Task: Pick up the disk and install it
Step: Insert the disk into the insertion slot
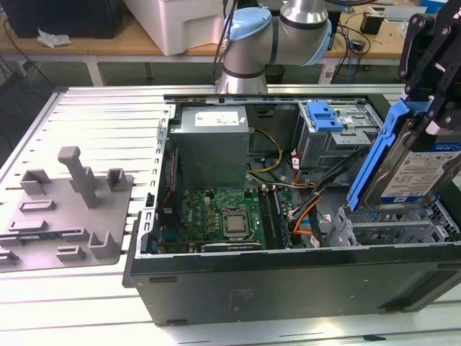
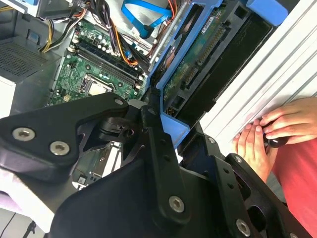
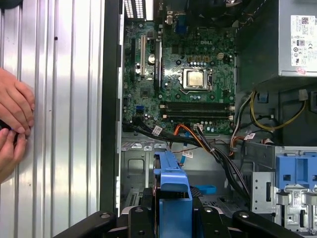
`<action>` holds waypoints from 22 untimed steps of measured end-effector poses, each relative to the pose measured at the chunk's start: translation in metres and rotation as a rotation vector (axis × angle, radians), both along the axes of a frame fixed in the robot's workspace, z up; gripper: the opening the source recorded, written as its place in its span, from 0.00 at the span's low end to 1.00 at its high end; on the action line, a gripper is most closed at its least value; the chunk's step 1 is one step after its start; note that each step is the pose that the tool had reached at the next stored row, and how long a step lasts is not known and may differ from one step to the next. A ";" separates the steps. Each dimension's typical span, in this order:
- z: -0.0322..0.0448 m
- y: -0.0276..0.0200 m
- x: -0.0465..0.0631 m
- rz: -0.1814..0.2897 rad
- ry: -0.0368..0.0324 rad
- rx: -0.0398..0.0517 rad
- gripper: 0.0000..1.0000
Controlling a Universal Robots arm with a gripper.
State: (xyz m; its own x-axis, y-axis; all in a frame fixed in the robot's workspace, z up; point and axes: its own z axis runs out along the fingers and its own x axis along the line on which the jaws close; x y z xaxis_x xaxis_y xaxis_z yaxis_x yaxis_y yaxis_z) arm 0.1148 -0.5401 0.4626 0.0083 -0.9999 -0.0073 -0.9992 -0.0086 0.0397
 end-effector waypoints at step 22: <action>-0.0086 -0.0021 0.001 0.000 0.0000 -0.0001 0.37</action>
State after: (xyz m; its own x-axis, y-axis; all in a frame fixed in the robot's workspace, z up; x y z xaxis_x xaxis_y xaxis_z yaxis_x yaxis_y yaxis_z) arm 0.1155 -0.5423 0.4540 0.0085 -0.9999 -0.0073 -0.9992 -0.0088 0.0397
